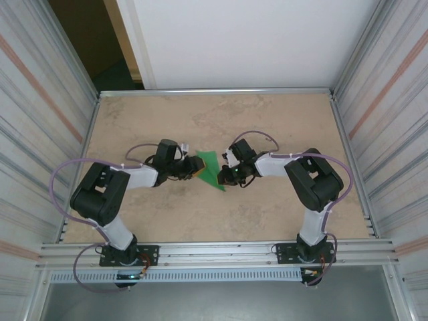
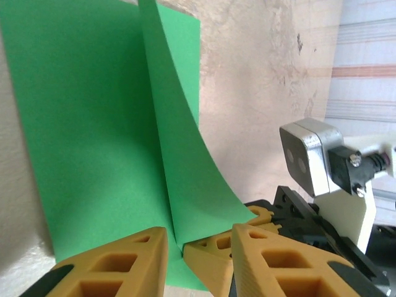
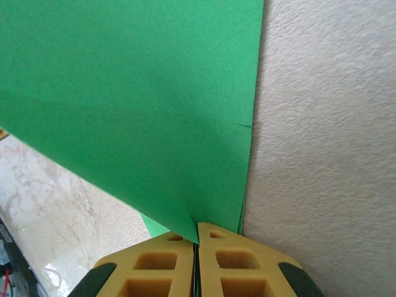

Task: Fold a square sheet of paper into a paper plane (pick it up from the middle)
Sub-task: Fourth fold the wing at the center of the table.

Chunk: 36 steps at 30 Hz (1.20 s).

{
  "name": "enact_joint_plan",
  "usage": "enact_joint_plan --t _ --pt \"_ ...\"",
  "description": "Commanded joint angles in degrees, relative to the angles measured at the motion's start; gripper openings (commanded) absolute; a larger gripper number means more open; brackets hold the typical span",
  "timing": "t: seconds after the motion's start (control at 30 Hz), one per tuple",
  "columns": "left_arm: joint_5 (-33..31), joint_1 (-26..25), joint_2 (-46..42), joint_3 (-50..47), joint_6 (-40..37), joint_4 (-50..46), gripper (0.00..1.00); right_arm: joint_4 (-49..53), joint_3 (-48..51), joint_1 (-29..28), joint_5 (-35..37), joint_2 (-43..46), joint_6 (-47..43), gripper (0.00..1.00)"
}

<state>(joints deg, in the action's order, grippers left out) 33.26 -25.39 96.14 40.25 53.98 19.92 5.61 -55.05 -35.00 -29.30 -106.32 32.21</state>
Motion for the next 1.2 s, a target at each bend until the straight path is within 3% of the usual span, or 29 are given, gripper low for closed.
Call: enact_joint_plan --t 0.0,0.2,0.47,0.73,0.93,1.17 --pt "1.15 -0.95 0.91 0.70 -3.71 0.69 0.35 2.04 1.16 0.85 -0.97 0.32 0.03 0.11" --pt "-0.52 -2.45 2.11 3.66 -7.11 -4.72 0.36 1.69 1.41 1.86 -2.25 0.34 -0.36 0.12" --pt "-0.36 -2.96 4.48 5.18 -7.39 -5.07 0.35 0.87 1.44 2.40 -3.17 -0.07 -0.20 0.13" --pt "-1.12 -3.53 6.83 7.18 -7.04 -5.68 0.41 0.63 1.43 2.38 -3.29 -0.60 -0.28 0.13" --pt "-3.93 -4.01 8.21 9.31 -7.62 -12.42 0.42 0.56 1.78 2.42 -3.03 -0.50 -0.48 0.15" --pt "-7.37 -4.76 9.97 12.57 -8.95 -21.05 0.44 -1.07 3.08 2.40 -4.10 1.34 -1.88 0.24"
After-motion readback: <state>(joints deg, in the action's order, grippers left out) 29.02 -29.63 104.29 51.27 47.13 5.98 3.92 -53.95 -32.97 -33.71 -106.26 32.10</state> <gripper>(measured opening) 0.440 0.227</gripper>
